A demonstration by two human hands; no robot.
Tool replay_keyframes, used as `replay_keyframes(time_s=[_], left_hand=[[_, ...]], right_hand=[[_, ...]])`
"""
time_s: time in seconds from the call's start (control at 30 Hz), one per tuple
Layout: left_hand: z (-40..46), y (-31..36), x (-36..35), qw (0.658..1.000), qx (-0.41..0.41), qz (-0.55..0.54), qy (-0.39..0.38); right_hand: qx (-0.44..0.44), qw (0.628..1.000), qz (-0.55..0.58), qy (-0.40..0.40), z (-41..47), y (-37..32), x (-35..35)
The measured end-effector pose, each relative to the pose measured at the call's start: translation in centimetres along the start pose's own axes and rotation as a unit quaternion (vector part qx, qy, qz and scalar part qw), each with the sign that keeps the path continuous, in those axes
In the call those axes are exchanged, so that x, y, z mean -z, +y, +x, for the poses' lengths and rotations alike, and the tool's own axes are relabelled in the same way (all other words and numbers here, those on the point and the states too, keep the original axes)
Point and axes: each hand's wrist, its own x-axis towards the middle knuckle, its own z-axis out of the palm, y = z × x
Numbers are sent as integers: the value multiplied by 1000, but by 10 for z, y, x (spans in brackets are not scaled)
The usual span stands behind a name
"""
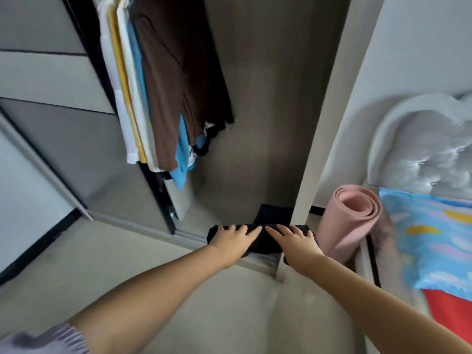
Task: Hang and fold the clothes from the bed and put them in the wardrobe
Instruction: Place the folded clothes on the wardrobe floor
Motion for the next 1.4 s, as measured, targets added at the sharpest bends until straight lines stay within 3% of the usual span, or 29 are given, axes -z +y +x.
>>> replay_keyframes(time_s=[0.27, 0.6, 0.8, 1.17, 1.4], left_hand=[[36, -103, -37, 998, 49, -13, -45], [188, -215, -59, 996, 42, -30, -79], [279, -274, -86, 994, 15, -39, -97], [445, -315, -289, 982, -77, -51, -166], [540, -321, -421, 984, -92, -74, -137]], right_hand=[[50, 999, -8, -17, 116, -53, 17], [53, 995, 49, -66, 294, -39, 42], [35, 996, 13, -82, 405, -27, 46], [-96, 975, 91, -178, 579, -36, -122], [-112, 974, 108, -166, 690, -24, -237]])
